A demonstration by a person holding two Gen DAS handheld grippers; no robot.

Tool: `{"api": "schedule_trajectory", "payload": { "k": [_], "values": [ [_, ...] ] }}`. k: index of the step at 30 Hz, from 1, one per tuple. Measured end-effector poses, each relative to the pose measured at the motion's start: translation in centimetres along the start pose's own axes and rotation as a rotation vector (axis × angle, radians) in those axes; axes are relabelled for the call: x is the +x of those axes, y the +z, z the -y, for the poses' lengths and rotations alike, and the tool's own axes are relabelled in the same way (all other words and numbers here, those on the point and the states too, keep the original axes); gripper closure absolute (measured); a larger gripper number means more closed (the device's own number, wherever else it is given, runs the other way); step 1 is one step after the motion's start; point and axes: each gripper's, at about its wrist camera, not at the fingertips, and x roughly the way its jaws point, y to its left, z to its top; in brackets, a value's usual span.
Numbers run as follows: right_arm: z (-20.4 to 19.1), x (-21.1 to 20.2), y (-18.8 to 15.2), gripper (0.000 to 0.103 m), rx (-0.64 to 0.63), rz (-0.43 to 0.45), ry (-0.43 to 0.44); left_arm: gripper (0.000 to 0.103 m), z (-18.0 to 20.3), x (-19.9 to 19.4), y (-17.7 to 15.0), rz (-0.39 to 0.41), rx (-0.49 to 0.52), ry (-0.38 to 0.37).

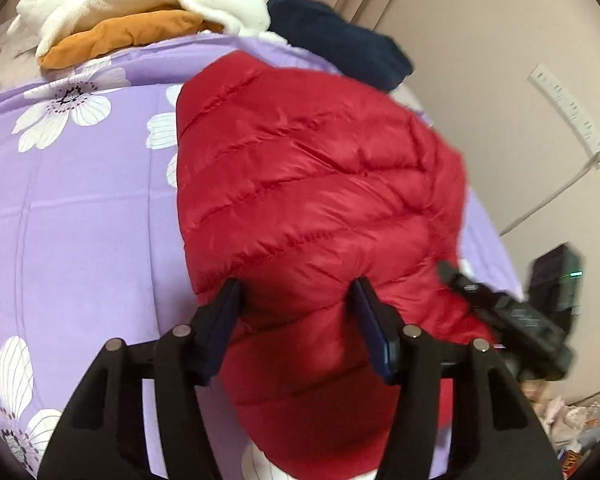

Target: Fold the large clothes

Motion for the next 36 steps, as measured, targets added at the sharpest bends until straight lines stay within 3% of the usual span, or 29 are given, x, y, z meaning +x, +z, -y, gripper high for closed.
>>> {"api": "schedule_trajectory", "payload": {
  "k": [2, 6, 9, 15, 23, 30, 36],
  "values": [
    [-1.1, -0.7, 0.4, 0.076, -0.038, 0.026, -0.045, 0.047, 0.1, 0.2, 0.1, 0.003, 0.003, 0.008],
    [-3.7, -3.0, 0.8, 0.074, -0.165, 0.132, -0.125, 0.047, 0.1, 0.0, -0.1, 0.008, 0.045, 0.037],
    [-5.8, -3.7, 1.4, 0.074, -0.257, 0.173, -0.117, 0.047, 0.2, 0.0, -0.1, 0.010, 0.068, 0.055],
    [-8.3, -0.8, 2.5, 0.075, -0.346, 0.135, -0.079, 0.047, 0.5, 0.0, -0.3, 0.020, 0.118, 0.087],
    [-7.0, 4.7, 3.2, 0.076, -0.336, 0.002, -0.223, 0.047, 0.5, 0.5, -0.1, 0.018, 0.143, 0.096],
    [-5.4, 5.4, 3.2, 0.084, -0.292, -0.037, -0.232, 0.047, 0.8, 1.0, 0.0, 0.011, 0.142, 0.099],
    [-5.6, 4.2, 2.9, 0.086, -0.270, -0.019, -0.196, 0.047, 1.9, -1.7, -1.5, 0.040, 0.164, 0.090]
  ]
}}
